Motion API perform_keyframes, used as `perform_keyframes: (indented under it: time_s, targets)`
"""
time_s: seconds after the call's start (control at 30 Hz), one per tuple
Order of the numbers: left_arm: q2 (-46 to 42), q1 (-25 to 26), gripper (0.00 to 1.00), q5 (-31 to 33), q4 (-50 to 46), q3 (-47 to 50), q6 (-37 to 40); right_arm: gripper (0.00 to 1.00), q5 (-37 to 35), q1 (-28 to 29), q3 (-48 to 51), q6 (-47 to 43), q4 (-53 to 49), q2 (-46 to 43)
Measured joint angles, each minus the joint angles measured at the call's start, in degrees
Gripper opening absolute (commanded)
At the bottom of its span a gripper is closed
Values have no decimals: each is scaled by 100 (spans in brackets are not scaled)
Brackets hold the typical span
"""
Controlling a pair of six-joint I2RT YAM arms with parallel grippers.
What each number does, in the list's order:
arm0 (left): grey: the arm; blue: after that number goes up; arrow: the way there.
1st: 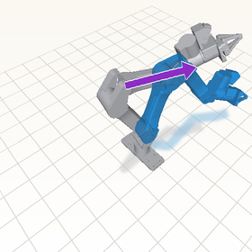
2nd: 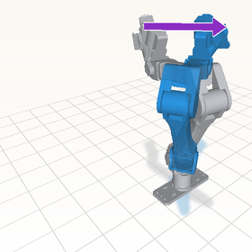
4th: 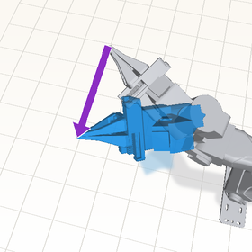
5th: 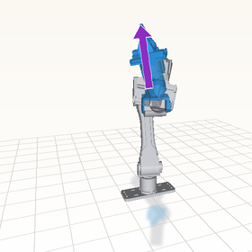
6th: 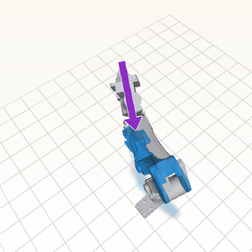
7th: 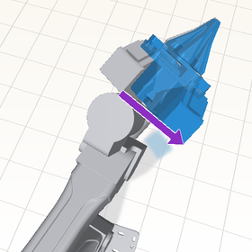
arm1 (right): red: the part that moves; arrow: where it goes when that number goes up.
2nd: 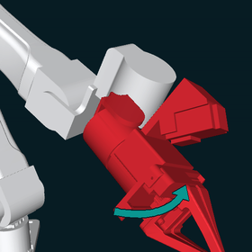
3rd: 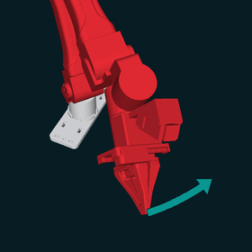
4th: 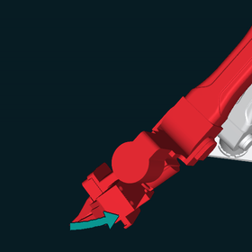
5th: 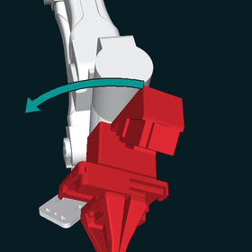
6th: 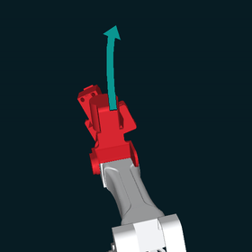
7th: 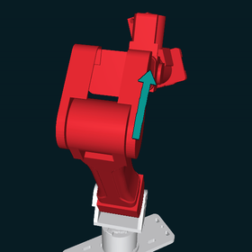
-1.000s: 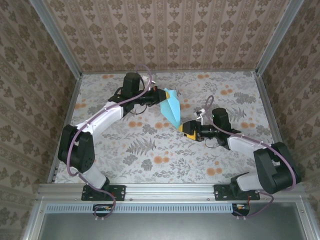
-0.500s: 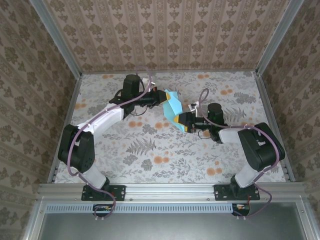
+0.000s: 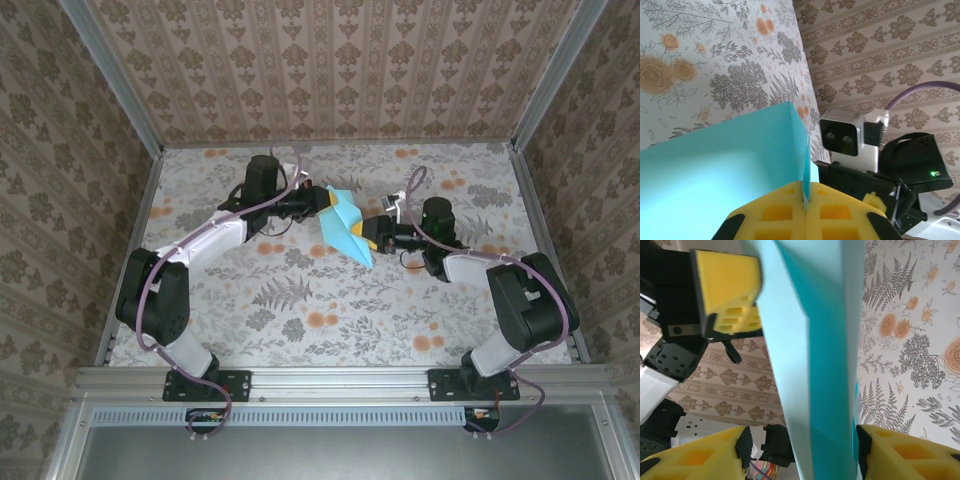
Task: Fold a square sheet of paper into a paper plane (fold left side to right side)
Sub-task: Turn over the paper at the center of the table.
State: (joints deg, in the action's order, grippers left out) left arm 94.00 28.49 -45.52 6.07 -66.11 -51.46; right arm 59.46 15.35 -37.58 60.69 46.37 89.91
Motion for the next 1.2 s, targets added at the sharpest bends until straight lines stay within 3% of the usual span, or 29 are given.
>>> perform_keyframes:
  time_s: [0.33, 0.47, 0.53, 0.7, 0.97, 1.2]
  targets:
    - [0, -4, 0, 0, 15, 186, 0, 36, 17, 0, -42, -210, -361, -160]
    - [-2, -9, 7, -15, 35, 197, 0, 27, 15, -11, -72, -358, -629, -203]
    - [0, -9, 13, -15, 28, 201, 2, 21, 15, -11, -76, -442, -793, -258]
    - [-122, -46, 41, 44, -195, 249, 153, 20, -28, -11, -181, -876, -1532, -452]
    - [-1029, -424, 57, 573, -1106, 422, 813, 12, -457, -9, -691, -2173, -3683, -861]
    - [-1952, -577, 70, 1314, -1580, 551, 1362, 7, -2063, 468, -1812, -3495, -6111, -1113]
